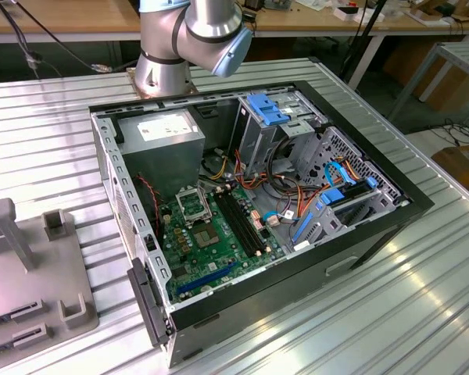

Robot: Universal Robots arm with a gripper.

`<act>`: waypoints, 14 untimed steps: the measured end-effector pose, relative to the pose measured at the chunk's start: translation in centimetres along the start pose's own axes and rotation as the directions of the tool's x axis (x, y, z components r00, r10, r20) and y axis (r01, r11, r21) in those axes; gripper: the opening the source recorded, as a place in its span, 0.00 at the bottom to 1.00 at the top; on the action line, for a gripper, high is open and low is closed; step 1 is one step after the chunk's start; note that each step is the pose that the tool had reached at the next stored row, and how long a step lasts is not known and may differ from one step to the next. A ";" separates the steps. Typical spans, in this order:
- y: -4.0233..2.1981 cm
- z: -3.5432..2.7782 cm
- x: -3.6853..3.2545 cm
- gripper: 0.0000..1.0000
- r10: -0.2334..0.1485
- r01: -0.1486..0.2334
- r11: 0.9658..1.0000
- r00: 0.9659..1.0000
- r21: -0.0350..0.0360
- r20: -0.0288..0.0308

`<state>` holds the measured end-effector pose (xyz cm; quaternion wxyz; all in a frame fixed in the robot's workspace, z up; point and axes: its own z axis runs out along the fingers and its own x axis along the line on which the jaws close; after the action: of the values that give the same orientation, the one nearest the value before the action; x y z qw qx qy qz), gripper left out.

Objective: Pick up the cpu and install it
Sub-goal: 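Pick up the cpu and move it towards the insertion slot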

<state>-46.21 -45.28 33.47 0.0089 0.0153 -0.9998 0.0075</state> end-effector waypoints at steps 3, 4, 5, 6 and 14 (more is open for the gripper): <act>0.00 -0.18 0.00 0.47 0.000 0.000 1.000 1.000 0.000 0.000; -0.01 -0.25 0.00 0.47 0.000 0.000 1.000 1.000 0.000 0.000; -0.01 -0.31 0.00 0.47 0.000 0.000 1.000 1.000 0.000 0.000; -0.01 -0.43 0.01 0.47 0.000 0.000 1.000 1.000 0.000 0.000; -0.02 -1.23 0.02 0.47 0.000 0.000 1.000 1.000 0.000 0.000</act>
<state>-46.21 -45.28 34.70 0.0090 0.0153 -0.9998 0.0077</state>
